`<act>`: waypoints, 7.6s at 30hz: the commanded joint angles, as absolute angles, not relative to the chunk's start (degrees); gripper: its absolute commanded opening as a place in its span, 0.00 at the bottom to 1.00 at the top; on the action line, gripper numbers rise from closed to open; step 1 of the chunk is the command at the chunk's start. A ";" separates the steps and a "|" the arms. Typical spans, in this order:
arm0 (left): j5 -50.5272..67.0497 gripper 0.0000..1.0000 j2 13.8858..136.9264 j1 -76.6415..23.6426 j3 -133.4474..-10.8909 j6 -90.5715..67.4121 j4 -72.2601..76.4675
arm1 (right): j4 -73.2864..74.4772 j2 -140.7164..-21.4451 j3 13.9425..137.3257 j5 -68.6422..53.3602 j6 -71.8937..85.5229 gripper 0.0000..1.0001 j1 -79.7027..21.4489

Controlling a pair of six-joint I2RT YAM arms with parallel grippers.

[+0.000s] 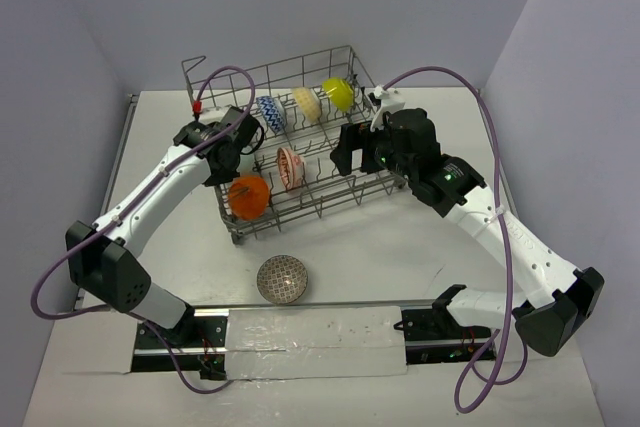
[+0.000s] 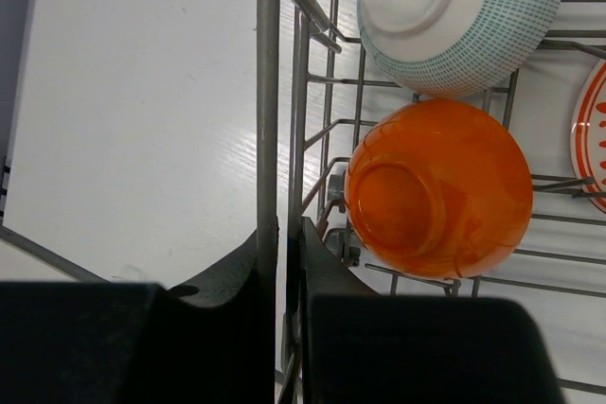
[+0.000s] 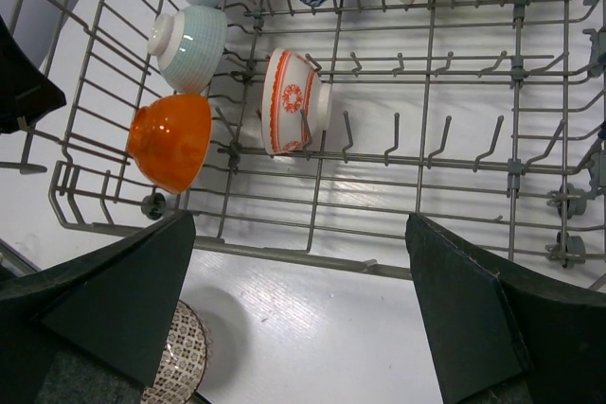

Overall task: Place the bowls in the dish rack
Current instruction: Move the dish rack to the center of the board.

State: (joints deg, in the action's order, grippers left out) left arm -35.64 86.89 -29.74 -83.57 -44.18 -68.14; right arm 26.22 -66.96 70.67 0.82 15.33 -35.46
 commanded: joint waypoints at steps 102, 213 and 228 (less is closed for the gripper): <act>-31.64 0.64 62.49 -25.93 -66.80 -25.75 -31.29 | 28.04 -85.52 70.32 6.32 14.50 0.00 -13.10; -24.08 0.60 64.16 -25.93 -66.62 -25.22 -30.50 | 20.30 -79.98 56.07 21.98 38.94 0.00 -15.91; -25.31 0.59 63.55 -26.02 -66.27 -25.05 -30.15 | 25.57 -78.05 63.36 19.60 34.98 0.74 -16.44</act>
State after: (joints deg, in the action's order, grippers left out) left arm -24.29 64.03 -26.22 -66.43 -25.96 -32.16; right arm 25.17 -79.09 58.76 17.61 35.14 -16.47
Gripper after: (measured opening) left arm 0.593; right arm 0.726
